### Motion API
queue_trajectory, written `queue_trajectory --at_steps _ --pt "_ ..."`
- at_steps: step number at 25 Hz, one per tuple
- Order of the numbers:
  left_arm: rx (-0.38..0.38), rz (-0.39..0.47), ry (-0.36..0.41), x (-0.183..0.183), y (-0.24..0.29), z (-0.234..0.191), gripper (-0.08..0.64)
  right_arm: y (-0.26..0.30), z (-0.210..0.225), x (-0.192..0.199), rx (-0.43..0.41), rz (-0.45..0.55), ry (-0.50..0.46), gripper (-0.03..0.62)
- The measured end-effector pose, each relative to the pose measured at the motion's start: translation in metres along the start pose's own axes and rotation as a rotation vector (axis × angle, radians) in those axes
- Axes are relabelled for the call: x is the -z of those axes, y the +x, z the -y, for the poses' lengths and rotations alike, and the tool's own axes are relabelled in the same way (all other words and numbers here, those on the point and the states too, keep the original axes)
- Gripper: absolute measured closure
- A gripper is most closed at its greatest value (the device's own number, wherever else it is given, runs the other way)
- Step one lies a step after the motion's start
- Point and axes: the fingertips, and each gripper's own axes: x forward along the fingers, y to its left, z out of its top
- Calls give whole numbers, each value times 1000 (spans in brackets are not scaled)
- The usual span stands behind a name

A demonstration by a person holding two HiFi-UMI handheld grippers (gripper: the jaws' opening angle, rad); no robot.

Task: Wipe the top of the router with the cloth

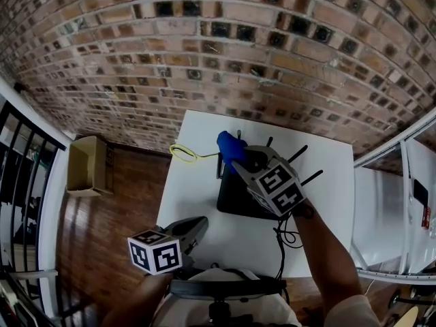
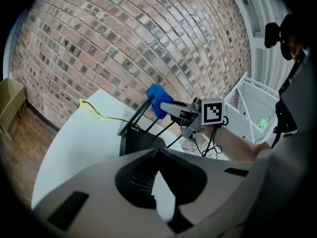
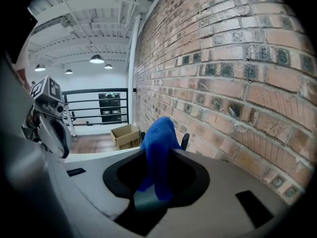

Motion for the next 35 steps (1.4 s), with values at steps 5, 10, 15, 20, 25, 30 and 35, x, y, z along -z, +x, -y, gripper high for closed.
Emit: queue_trajectory --at_steps 5,10,15,20,25,30,35 --pt "4 7 -19 0 -2 -2 532 6 -6 -7 -22 -5 -62 462" --pt "-2 10 -28 1 -3 -5 532 17 -11 17 -76 -62 -96 465" --pt "-16 13 -28 1 -6 -8 532 24 -16 42 -114 -115 -143 465" --pt "-22 22 -23 -1 -8 -9 532 34 -24 67 -141 -176 -135 465" --pt "-21 22 -33 2 -10 -9 532 47 -37 98 -141 -262 -80 465" --pt "-20 14 -34 4 -9 -9 532 56 -39 125 -88 -350 -43 465" --pt "-13 7 -25 3 -8 -6 532 47 -32 113 -23 -318 64 465"
